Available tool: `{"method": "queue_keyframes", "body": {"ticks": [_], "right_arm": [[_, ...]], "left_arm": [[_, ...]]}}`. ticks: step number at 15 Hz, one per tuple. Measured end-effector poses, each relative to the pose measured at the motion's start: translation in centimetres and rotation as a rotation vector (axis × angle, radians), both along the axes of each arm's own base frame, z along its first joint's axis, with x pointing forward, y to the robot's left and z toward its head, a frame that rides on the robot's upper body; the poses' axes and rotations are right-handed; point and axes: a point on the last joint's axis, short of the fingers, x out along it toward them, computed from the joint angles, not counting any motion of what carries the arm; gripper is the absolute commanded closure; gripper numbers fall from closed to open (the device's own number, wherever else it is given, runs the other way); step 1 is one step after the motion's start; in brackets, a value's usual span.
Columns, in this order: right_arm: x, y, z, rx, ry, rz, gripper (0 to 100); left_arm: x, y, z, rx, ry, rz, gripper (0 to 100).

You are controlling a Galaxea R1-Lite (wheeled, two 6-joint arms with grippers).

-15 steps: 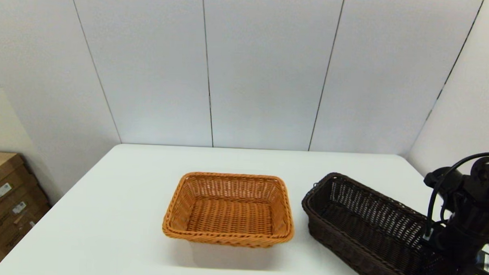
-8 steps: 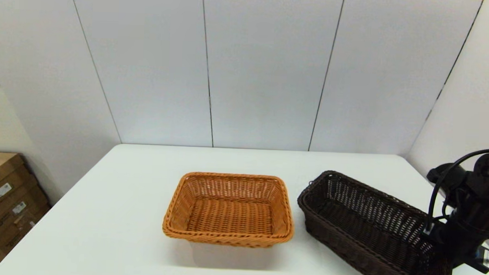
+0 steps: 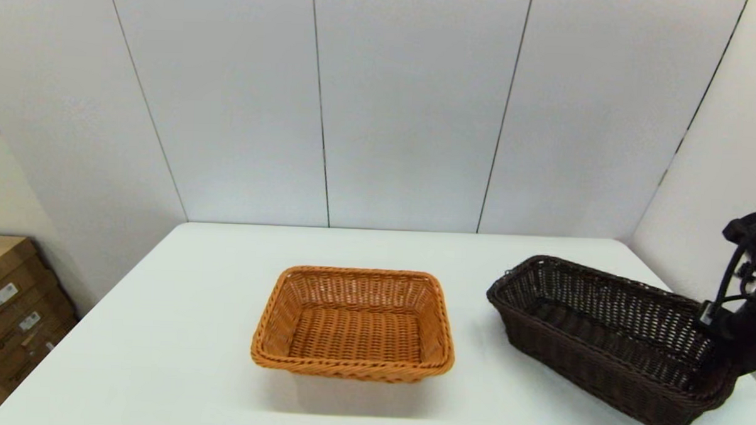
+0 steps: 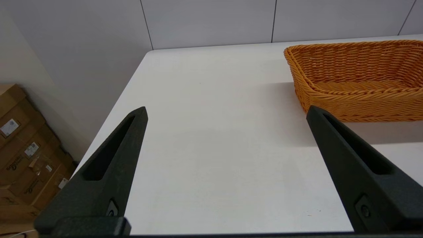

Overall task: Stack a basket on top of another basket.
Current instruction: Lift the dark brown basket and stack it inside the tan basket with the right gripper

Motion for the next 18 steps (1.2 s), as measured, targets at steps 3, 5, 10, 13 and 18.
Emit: {"method": "queue_keyframes", "body": {"ticks": [3,5,10,13,18], "right_arm": [[-1.1,-0.4,2.6,-0.003,-0.074,0.027,100],[-2.0,-0.4,4.0,0.005,-0.133,0.080,100],[-4.5,1.2,7.4,0.142,-0.246,0.289,100],[-5.6,3.1,9.1,0.229,-0.291,0.465,100],[-5.8,7.5,10.3,0.327,-0.289,0.718,100]], "left_arm": [[0.0,0.0,0.0,0.001,0.000,0.000,0],[0.0,0.0,0.0,0.001,0.000,0.000,0],[0.0,0.0,0.0,0.000,0.000,0.000,0],[0.0,0.0,0.0,0.001,0.000,0.000,0],[0.0,0.0,0.0,0.000,0.000,0.000,0]]}}
